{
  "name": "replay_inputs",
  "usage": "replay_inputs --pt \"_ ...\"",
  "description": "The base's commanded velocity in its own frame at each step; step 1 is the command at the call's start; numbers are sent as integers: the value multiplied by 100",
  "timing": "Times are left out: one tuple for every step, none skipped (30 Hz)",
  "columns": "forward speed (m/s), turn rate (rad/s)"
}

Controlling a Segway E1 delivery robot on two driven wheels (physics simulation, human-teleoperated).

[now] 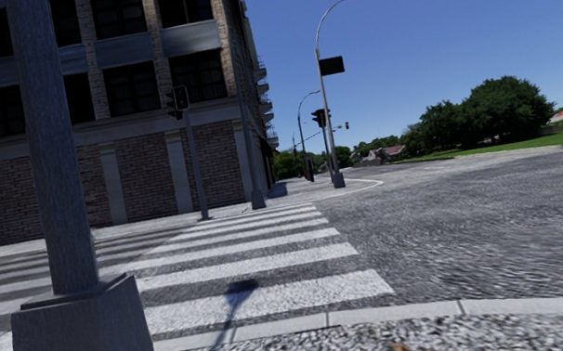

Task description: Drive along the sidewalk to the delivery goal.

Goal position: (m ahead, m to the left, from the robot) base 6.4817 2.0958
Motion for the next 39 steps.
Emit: replay_inputs --pt "92 0" --pt "92 0" --pt "92 0" --pt "92 0" --pt "92 0" --pt "92 0" --pt "92 0" --pt "92 0" --pt "92 0" --pt "92 0" --pt "92 0" --pt "92 0" --pt "92 0" --pt "92 0" --pt "92 0" --pt "92 0" --pt "92 0" --pt "92 0" --pt "92 0" --pt "92 0" --pt "92 0" --pt "92 0" --pt "92 0" --pt "92 0" --pt "92 0" --pt "92 0" --pt "92 0" --pt "92 0" --pt "92 0" --pt "92 0" --pt "92 0" --pt "92 0" --pt "92 0" --pt "92 0" --pt "92 0" --pt "92 0" --pt "92 4" --pt "92 7" --pt "92 8"
